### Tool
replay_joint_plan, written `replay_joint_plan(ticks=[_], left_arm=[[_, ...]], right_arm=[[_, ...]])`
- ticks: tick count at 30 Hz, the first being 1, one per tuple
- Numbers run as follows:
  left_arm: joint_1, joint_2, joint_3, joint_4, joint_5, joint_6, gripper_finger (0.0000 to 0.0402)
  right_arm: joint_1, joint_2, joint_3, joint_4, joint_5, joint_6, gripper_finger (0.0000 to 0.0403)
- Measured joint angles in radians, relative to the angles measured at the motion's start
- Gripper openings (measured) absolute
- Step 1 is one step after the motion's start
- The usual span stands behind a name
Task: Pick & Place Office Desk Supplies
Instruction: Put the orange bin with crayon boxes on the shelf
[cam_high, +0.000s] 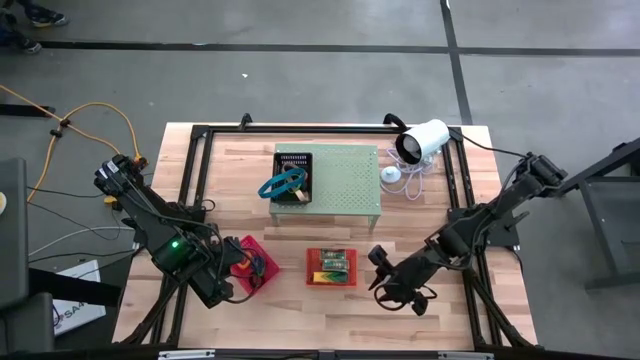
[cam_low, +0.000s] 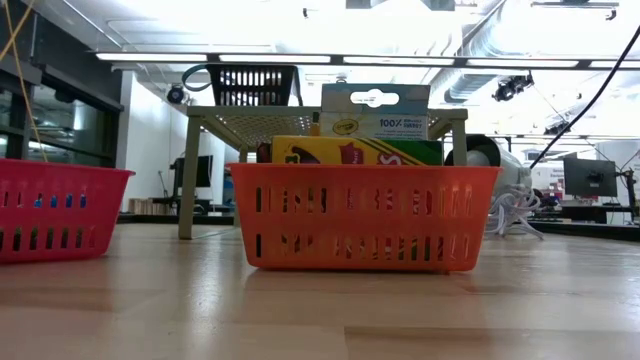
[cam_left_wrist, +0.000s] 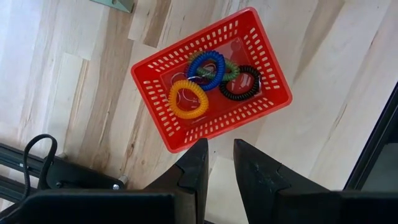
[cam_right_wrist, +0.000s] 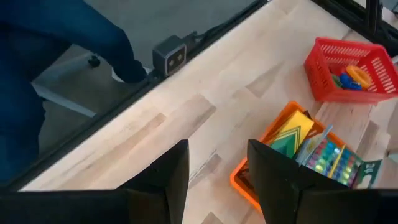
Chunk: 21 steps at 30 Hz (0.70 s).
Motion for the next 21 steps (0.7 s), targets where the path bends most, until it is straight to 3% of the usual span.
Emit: replay_joint_plan(ticks=[11, 21], left_arm=[[0.0, 0.0, 0.0, 0.0, 0.0, 0.0, 0.007], [0.0, 0.0, 0.0, 0.0, 0.0, 0.0, 0.007]], right_arm=[[-0.002, 0.012, 0.101, -0.198, -0.021, -0.111, 0.015], [-0.002, 0.029, 0.108, -0.248, -0.043, -0.214, 0.015]])
